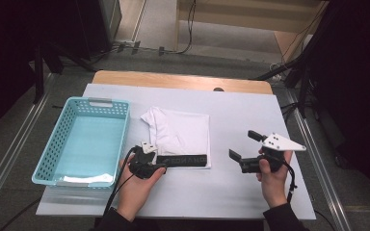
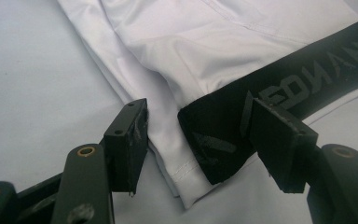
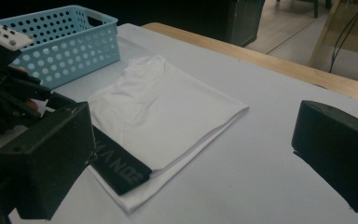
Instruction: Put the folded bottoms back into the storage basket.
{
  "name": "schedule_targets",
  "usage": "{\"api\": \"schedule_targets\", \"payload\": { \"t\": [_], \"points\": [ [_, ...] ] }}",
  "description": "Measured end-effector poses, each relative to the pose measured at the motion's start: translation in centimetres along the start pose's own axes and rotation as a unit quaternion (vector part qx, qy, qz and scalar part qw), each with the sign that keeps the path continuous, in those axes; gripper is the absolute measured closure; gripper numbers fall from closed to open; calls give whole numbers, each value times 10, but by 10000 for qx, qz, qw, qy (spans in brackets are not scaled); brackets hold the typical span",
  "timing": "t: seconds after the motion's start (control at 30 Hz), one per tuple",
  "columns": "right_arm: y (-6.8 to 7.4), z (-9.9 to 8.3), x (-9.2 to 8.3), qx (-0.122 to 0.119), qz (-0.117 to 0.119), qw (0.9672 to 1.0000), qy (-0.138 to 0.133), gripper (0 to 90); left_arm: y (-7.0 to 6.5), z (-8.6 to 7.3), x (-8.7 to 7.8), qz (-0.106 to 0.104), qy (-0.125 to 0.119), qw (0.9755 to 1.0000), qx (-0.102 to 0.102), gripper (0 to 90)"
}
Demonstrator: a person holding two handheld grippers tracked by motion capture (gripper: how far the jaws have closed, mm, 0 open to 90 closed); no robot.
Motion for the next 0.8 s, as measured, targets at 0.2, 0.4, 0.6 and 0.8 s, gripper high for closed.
{"api": "schedule_targets", "payload": {
  "t": [0.2,0.4,0.6,0.8],
  "points": [
    [-15,12,32,75,81,9998,159,0,0,0,0,-32,-43,10000,1,394],
    [-27,16,59,90,83,9991,411,15,0,-1,0,-38,-46,10000,2,395],
    [-41,18,84,209,74,9972,714,158,1,0,0,-80,-40,10000,5,397],
    [-53,17,111,219,101,9935,1110,128,1,0,0,-76,-8,10000,60,402]
  ]
}}
Point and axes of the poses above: each handheld gripper's, and its own axes: x roughly forward along the jaws, z roughly out of its top, y roughly to its left, the point moved 6 cm from there along x, roughly forward along the jaws, and after that the axes turned 6 degrees about -x, right-handed, at the moved point
